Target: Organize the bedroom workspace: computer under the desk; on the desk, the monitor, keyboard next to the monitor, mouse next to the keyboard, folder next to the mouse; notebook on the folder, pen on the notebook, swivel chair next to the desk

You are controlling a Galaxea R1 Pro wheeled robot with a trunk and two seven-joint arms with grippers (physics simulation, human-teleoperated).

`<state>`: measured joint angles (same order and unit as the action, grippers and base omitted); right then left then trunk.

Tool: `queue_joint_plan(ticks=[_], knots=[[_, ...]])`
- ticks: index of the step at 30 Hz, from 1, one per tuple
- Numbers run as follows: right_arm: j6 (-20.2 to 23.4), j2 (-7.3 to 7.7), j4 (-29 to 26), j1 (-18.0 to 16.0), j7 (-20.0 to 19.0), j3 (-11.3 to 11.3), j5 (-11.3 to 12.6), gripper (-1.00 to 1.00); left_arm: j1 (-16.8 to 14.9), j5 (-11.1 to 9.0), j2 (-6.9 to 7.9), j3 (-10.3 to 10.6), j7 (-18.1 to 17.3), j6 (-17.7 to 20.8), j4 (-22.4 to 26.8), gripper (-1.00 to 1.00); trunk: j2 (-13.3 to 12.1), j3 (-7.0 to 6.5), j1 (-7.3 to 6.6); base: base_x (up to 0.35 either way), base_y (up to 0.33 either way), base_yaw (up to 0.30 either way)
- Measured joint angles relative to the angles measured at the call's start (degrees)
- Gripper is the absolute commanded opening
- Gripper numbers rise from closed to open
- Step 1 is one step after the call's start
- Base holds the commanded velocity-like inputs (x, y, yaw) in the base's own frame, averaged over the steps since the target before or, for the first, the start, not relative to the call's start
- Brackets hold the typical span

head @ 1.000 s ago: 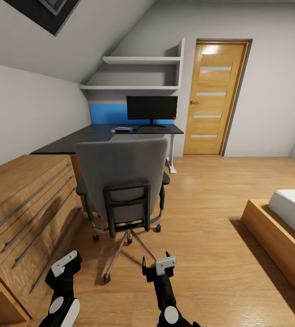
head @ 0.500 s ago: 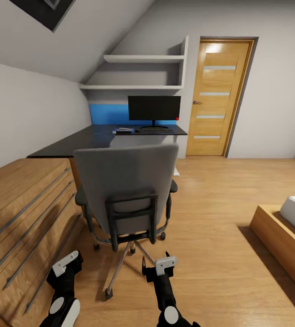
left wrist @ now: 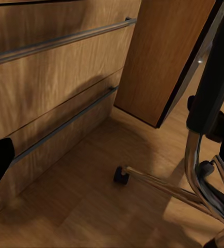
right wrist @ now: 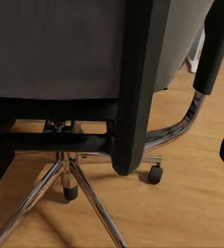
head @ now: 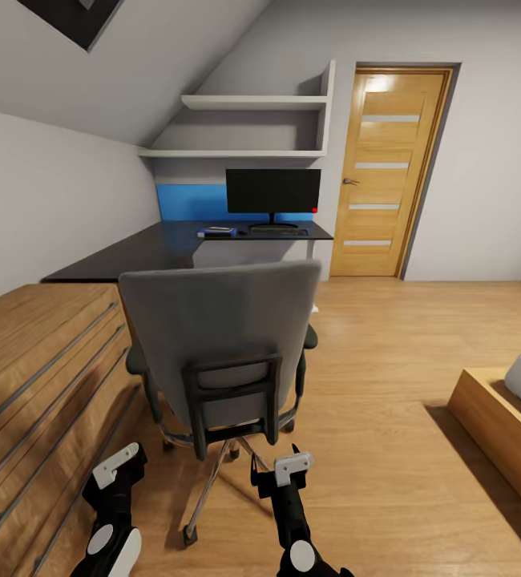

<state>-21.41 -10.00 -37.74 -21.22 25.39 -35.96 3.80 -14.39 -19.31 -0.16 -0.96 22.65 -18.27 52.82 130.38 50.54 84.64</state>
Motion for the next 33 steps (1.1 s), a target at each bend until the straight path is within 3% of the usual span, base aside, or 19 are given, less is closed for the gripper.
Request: queue_joint_plan(ticks=[33], knots=[[-0.4, 0.0, 0.0, 0.0, 0.0, -0.1, -0.2, 1.0, 0.0, 0.1, 0.0, 0.4, 0.0, -0.1, 0.0, 1.0, 0.0, 0.0, 0.01, 0.133, 0.0, 0.0]])
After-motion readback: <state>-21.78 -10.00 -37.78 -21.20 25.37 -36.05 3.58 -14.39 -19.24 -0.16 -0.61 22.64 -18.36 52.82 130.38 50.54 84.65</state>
